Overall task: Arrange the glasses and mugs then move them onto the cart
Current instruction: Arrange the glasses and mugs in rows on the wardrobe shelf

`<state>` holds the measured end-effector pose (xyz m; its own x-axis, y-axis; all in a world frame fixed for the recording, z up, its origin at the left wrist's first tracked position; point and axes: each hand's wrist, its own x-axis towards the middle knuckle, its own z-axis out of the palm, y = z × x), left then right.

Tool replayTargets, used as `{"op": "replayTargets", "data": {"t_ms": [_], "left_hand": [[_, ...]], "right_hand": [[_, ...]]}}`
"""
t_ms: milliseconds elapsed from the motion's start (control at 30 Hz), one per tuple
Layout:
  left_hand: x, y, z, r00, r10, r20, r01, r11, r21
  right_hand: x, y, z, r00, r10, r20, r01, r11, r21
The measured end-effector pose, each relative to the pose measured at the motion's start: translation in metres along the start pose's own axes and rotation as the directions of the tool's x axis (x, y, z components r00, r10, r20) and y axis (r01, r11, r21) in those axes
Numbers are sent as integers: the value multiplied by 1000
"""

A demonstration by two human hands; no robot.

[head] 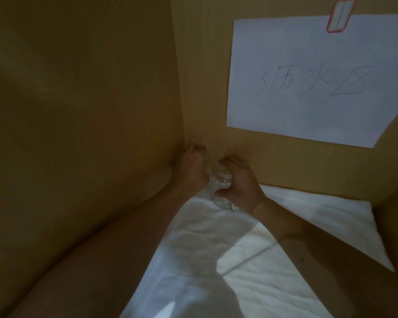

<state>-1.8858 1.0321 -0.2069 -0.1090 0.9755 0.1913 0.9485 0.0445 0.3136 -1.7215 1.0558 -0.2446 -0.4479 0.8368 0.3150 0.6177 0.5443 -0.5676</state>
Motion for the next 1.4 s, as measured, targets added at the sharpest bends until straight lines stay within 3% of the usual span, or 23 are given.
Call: {"op": "replayTargets", "data": {"t_ms": [233,500,733,1067,1400], "left_hand": [[-3,-2,-2,1000,13,16,-13,1000,1],[-16,10,-23,994,87,64,-91,994,61],[-35,23,-44,999,31,11,-31,1000,1],[-100,40,-64,998,-32,-51,29,998,-63],[-199,38,-42,986,-151,68,152,988,-9]], "right_hand": [[-6,5,-5,998,-28,48,27,999,32],[-13,-14,-24,979,41,198,-7,986,-169],[-33,-34,-58,984,144,103,-113,959,-261],[-73,-64,-71,988,142,59,-117,943,-312],[-158,-76,-40,983,114,146,-62,946,-318]]}}
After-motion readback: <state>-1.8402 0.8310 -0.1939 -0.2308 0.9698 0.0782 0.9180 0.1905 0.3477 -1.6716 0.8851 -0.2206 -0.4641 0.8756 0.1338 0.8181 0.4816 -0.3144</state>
